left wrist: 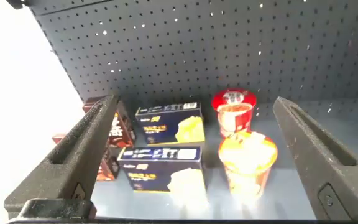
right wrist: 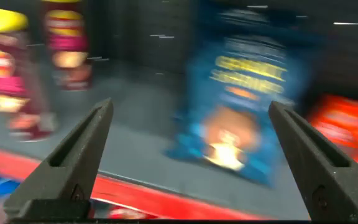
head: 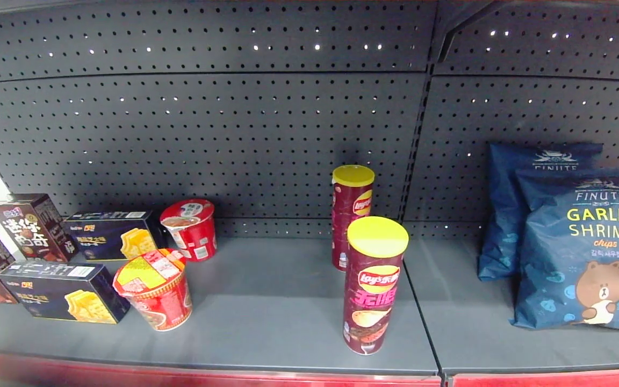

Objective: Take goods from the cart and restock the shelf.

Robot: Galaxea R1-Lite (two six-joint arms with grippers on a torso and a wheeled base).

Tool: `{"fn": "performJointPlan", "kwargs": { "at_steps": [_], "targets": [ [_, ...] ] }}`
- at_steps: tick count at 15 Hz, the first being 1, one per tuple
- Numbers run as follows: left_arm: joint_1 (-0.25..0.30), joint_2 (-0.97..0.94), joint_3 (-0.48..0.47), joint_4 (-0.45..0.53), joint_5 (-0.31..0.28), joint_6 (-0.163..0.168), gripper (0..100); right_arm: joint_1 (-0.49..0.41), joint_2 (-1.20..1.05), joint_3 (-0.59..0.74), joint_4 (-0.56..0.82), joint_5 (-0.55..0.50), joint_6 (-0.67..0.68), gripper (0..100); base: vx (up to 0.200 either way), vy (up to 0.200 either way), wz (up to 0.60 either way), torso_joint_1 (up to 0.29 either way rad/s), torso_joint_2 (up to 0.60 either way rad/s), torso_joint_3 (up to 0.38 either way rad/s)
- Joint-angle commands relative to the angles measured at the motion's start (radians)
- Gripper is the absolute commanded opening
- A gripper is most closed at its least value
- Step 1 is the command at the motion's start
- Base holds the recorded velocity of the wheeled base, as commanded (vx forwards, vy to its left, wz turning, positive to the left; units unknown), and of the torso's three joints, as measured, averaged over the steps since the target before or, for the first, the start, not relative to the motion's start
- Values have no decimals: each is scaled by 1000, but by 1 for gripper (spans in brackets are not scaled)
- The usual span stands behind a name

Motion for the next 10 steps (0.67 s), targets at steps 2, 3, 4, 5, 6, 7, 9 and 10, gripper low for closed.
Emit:
{"fn": "performJointPlan", "kwargs": {
  "at_steps": [2, 3, 4, 5, 6, 7, 9, 10],
  "targets": [
    [-7, 3, 55, -6, -4, 11, 100, 127, 355, -36, -60, 4, 51, 100, 0, 0, 0, 0, 0, 0],
    [-21, 17, 87, -9, -6, 9, 100, 151, 438, -36, -89, 4, 63, 100, 0, 0, 0, 0, 0, 0],
    [-26, 18, 90, -9, -6, 8, 100, 160, 452, -38, -96, 4, 65, 100, 0, 0, 0, 0, 0, 0],
    [-70, 29, 111, -9, -6, 3, 100, 214, 521, -39, -149, -25, 78, 100, 0, 0, 0, 0, 0, 0],
    [-118, 53, 124, -7, -10, -3, 100, 269, 585, -42, -196, -72, 115, 100, 0, 0, 0, 0, 0, 0],
    [-142, 83, 133, -7, -49, -20, 100, 288, 613, -39, -222, -75, 135, 100, 0, 0, 0, 0, 0, 0],
    [-118, 162, 159, -11, -168, -68, 100, 294, 639, -25, -227, -69, 132, 100, 0, 0, 0, 0, 0, 0],
    [-103, 202, 160, -20, -174, -91, 100, 292, 653, -19, -228, -68, 132, 100, 0, 0, 0, 0, 0, 0]
  ]
}}
